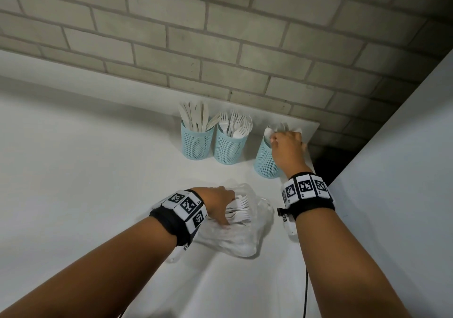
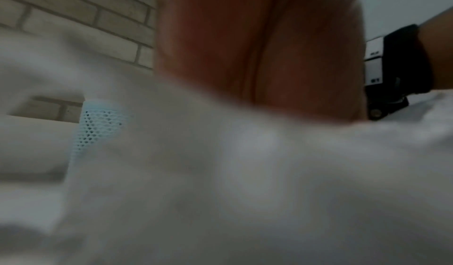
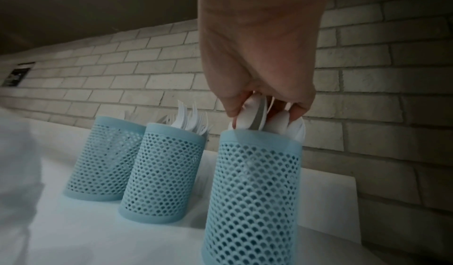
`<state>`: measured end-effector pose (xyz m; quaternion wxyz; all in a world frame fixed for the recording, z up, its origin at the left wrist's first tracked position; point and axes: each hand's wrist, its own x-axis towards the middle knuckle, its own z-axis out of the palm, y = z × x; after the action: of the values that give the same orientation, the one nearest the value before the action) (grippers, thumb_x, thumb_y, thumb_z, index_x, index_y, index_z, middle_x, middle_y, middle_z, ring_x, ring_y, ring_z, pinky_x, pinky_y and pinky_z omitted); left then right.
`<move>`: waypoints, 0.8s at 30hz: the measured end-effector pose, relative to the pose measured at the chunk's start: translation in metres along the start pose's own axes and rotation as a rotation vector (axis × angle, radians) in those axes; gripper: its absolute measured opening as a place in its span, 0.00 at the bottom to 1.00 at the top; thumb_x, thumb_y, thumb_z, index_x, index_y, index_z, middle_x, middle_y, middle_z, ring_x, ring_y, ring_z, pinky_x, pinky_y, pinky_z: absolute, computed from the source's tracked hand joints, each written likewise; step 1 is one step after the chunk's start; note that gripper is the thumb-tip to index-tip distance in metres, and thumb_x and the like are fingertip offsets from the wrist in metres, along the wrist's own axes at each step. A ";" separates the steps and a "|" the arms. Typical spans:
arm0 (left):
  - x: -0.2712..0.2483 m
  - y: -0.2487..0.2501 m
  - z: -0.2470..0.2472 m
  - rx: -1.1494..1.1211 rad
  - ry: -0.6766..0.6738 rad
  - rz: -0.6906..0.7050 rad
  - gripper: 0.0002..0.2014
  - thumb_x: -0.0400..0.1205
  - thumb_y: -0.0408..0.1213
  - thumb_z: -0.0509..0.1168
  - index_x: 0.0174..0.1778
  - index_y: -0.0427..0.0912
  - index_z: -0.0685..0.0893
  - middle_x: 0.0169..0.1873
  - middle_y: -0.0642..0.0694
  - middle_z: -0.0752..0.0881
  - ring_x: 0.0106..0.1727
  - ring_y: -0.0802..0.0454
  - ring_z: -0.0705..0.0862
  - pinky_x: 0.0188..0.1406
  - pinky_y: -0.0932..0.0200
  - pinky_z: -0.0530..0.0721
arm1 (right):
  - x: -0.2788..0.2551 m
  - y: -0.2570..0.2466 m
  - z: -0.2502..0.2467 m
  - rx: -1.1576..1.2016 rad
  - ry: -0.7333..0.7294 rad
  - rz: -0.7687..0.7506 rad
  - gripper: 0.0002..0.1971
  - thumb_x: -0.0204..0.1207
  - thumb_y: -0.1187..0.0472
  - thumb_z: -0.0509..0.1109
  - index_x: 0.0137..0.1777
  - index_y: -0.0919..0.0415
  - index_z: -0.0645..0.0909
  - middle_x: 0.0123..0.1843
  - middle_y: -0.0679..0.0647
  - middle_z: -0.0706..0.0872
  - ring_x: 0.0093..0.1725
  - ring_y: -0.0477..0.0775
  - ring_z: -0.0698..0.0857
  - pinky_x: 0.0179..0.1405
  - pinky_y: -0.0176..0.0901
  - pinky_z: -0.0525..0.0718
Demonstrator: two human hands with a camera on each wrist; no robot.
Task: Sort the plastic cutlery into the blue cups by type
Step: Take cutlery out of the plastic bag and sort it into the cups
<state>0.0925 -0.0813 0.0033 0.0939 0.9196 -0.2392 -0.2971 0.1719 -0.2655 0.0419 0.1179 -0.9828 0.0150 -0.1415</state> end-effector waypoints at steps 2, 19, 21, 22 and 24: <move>0.001 -0.002 0.000 -0.037 0.028 0.013 0.36 0.74 0.44 0.74 0.74 0.38 0.64 0.67 0.39 0.74 0.65 0.42 0.77 0.64 0.52 0.76 | -0.003 -0.006 -0.006 0.023 0.089 -0.005 0.13 0.81 0.62 0.59 0.60 0.57 0.81 0.69 0.56 0.77 0.71 0.61 0.65 0.65 0.53 0.62; 0.010 -0.020 -0.013 0.058 0.205 -0.082 0.24 0.81 0.51 0.63 0.59 0.31 0.78 0.59 0.35 0.82 0.60 0.39 0.80 0.54 0.55 0.76 | -0.060 -0.050 0.004 0.158 -0.621 -0.035 0.12 0.81 0.62 0.61 0.60 0.60 0.83 0.67 0.56 0.82 0.65 0.57 0.79 0.61 0.42 0.74; 0.010 -0.020 -0.011 0.063 0.220 -0.106 0.24 0.82 0.53 0.61 0.60 0.32 0.78 0.59 0.36 0.83 0.60 0.39 0.82 0.55 0.55 0.77 | -0.064 -0.049 0.008 0.143 -0.622 0.014 0.17 0.82 0.65 0.58 0.69 0.61 0.77 0.72 0.58 0.77 0.70 0.59 0.76 0.68 0.44 0.72; 0.011 -0.019 -0.010 0.067 0.229 -0.123 0.24 0.82 0.53 0.61 0.61 0.33 0.78 0.60 0.36 0.83 0.60 0.40 0.82 0.56 0.54 0.78 | -0.066 -0.049 0.010 0.142 -0.620 0.041 0.19 0.82 0.66 0.57 0.72 0.62 0.73 0.74 0.59 0.75 0.72 0.60 0.74 0.70 0.46 0.71; 0.012 -0.017 -0.007 0.065 0.244 -0.153 0.24 0.81 0.51 0.62 0.64 0.34 0.76 0.61 0.37 0.82 0.61 0.40 0.82 0.57 0.53 0.79 | -0.069 -0.050 0.015 0.145 -0.604 0.073 0.21 0.82 0.68 0.55 0.75 0.64 0.69 0.76 0.61 0.73 0.73 0.61 0.73 0.70 0.47 0.71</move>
<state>0.1116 -0.0721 -0.0018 0.0695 0.9670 -0.1647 -0.1816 0.1097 -0.2096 0.0210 0.1918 -0.9682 0.0045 0.1603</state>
